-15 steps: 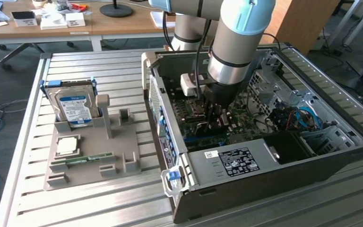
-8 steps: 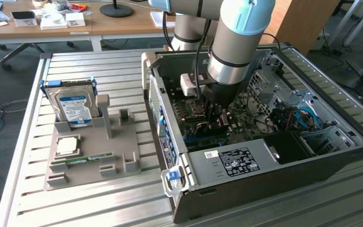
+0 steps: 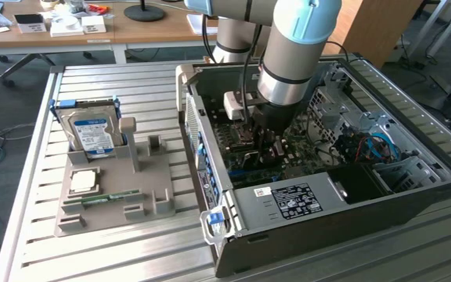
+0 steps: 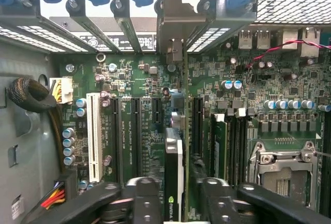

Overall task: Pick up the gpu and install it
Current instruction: 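Insert the gpu into the slot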

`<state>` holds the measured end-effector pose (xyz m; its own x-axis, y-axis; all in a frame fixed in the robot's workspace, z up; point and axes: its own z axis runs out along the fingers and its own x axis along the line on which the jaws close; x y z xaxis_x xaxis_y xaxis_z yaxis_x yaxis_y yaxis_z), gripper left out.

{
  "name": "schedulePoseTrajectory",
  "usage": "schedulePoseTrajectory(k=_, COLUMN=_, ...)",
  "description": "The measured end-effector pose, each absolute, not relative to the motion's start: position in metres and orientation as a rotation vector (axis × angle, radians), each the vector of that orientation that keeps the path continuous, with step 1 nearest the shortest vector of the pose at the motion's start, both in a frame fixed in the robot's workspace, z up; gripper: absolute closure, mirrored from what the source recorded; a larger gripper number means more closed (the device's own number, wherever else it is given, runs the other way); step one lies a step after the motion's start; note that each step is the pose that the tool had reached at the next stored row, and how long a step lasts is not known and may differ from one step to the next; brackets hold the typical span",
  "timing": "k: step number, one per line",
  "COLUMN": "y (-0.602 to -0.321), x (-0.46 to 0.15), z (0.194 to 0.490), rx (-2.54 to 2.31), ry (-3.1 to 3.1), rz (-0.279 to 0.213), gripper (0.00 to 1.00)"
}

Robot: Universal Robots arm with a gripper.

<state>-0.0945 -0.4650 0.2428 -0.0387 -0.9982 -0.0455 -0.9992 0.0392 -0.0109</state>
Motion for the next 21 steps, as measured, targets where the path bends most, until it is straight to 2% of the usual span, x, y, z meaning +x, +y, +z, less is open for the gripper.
schedulePoseTrajectory(k=1, y=-0.465, x=-0.0944, z=0.2429, rx=-2.15, ry=2.235, rz=0.037, gripper=0.6)
schedulePoseTrajectory(k=21, y=-0.4649, x=-0.0944, z=0.2514, rx=-2.15, ry=2.235, rz=0.036, gripper=0.6)
